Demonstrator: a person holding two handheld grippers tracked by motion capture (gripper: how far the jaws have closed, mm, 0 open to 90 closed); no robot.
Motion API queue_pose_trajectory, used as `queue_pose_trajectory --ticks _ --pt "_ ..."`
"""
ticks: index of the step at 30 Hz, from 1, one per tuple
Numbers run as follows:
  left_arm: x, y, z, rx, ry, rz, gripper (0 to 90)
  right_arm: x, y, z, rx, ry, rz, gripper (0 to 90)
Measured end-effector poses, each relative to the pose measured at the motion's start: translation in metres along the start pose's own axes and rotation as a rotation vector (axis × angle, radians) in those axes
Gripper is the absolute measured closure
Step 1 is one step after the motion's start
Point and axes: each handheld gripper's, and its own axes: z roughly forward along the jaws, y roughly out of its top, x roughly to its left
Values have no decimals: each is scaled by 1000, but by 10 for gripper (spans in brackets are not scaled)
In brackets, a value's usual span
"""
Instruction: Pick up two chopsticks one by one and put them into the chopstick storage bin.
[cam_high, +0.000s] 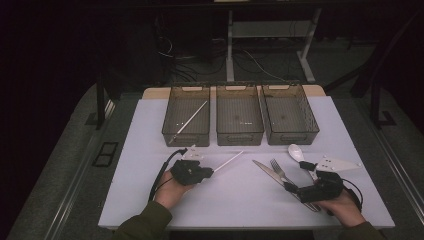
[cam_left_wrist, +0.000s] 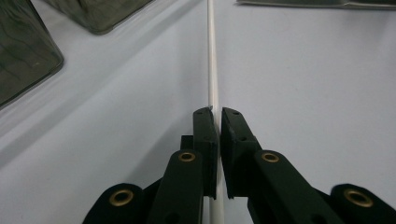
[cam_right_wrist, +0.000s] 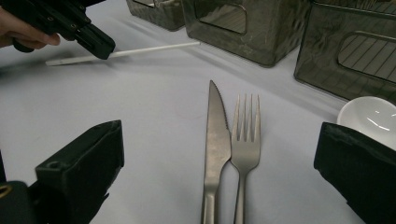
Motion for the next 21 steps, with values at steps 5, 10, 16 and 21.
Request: queue_pose_trajectory --ticks 5,10,16,21 --pt "0 2 -9 -45 -13 -21 843 0 0 0 0 1 1 18" --pt "2 5 -22 -109 -13 -37 843 0 0 0 0 2 -1 18" --pt "4 8 -37 -177 -11 -50 842 0 0 0 0 1 -1 18" --pt "6 10 -47 -216 -4 -51 843 0 0 0 1 1 -1 18"
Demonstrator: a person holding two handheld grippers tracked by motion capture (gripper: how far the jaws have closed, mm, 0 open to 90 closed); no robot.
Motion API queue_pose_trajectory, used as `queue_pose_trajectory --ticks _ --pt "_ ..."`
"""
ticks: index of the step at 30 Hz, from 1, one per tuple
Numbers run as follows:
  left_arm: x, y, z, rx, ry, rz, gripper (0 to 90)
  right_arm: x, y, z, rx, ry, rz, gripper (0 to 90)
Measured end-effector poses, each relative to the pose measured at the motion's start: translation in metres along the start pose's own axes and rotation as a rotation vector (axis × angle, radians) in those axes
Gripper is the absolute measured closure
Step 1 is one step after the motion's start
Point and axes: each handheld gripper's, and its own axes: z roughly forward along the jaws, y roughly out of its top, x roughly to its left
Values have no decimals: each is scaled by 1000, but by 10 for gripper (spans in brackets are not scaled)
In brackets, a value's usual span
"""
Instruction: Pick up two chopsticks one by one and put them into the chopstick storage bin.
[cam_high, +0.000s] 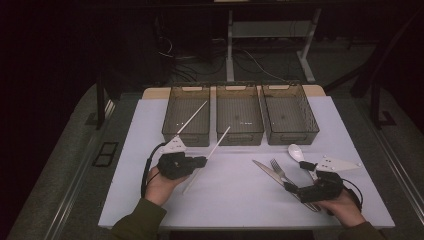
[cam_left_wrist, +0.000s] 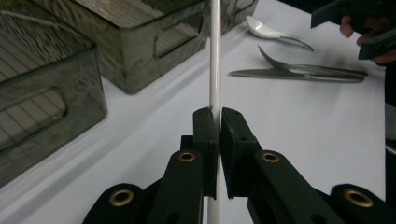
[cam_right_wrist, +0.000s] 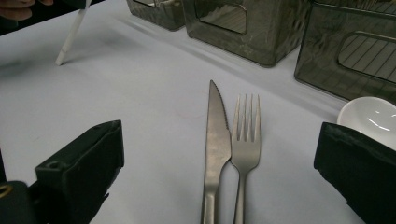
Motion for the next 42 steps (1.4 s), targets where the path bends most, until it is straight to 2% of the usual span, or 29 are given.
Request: queue_pose_trajectory --ticks 8,16,23,35,42 --pt "-3 8 -15 -60 3 7 846 0 0 0 1 1 -2 17" --pt "-1 14 -26 -86 23 26 846 1 0 1 3 3 -12 17" --pt "7 22 -34 -103 33 37 845 0 0 3 -4 8 -13 17" --pt "29 37 -40 -116 45 21 845 -1 0 3 0 5 -7 17" --pt "39 59 -44 -131 71 41 845 -1 0 3 0 5 -4 17"
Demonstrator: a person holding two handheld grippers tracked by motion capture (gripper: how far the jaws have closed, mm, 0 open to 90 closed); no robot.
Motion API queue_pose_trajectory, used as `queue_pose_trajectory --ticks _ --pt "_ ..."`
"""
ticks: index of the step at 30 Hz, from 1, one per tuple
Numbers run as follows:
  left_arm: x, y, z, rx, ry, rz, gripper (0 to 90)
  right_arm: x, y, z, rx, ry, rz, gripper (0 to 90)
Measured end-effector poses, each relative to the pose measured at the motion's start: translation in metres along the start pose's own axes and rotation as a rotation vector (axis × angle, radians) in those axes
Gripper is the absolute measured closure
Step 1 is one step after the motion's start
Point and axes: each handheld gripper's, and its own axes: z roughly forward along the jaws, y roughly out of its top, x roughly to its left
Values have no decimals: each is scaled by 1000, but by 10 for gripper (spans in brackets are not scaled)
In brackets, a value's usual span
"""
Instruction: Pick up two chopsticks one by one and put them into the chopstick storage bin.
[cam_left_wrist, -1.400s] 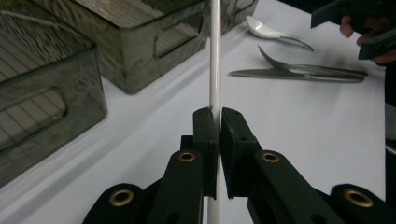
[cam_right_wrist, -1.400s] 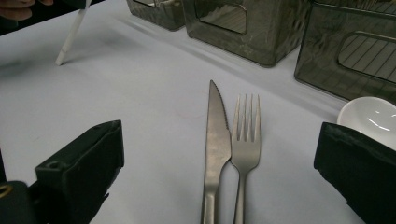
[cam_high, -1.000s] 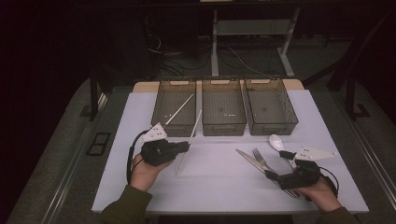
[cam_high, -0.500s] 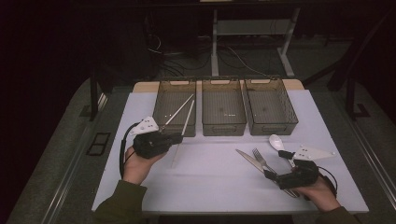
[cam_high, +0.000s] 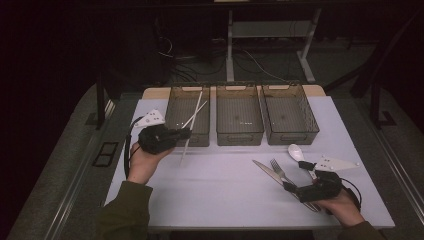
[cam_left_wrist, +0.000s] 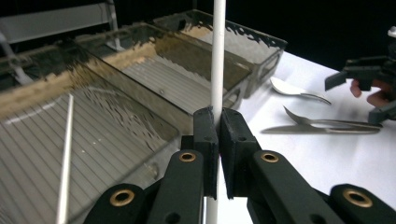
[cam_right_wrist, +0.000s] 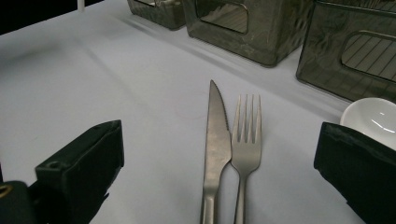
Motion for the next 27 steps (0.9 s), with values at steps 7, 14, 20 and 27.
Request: queue_pose_trajectory --ticks 7,14,20,27 --pt "12 26 1 -17 25 27 844 0 0 -1 -2 2 3 17" --pt "29 51 9 -36 44 60 845 0 0 0 -2 2 3 17" --pt "46 60 26 -22 88 73 844 -1 0 -1 -3 1 3 17" --pt "69 52 50 40 130 39 844 -1 0 -2 -5 3 8 17"
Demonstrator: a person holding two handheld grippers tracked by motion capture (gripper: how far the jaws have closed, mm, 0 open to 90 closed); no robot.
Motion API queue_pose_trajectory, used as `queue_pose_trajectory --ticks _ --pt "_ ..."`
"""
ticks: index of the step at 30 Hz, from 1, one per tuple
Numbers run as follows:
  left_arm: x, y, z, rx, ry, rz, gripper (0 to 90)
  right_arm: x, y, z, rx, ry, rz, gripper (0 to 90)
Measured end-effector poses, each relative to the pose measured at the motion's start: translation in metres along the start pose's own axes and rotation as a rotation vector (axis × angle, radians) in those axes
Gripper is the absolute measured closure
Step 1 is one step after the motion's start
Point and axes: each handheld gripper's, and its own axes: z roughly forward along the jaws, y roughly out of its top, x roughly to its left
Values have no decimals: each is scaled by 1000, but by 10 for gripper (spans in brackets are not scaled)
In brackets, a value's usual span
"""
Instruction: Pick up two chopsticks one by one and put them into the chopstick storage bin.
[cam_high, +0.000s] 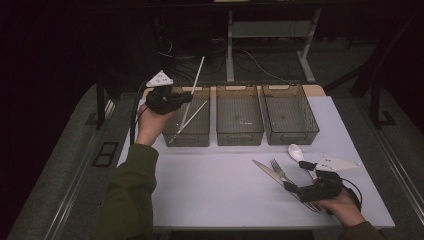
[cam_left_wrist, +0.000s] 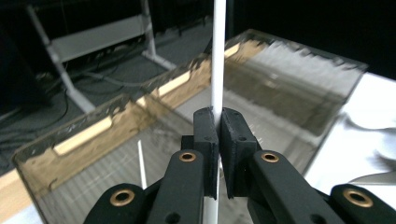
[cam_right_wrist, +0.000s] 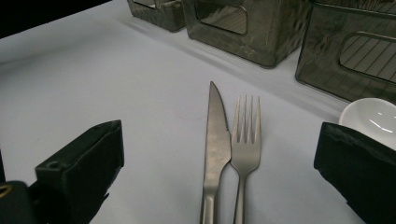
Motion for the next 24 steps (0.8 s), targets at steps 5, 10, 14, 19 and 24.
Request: queue_pose_trajectory --ticks 5,10,14,19,24 --pt "12 -10 12 42 22 -34 844 0 0 0 -4 2 -4 17" --pt "18 -17 18 82 34 -51 844 0 0 0 -4 3 -4 17" --pt "20 -26 23 134 42 -50 844 0 0 0 -4 3 -4 17" --pt "25 -39 27 182 49 -73 844 0 0 0 -4 3 -4 17" --pt "30 -49 29 213 57 -97 844 0 0 0 -4 2 -4 17"
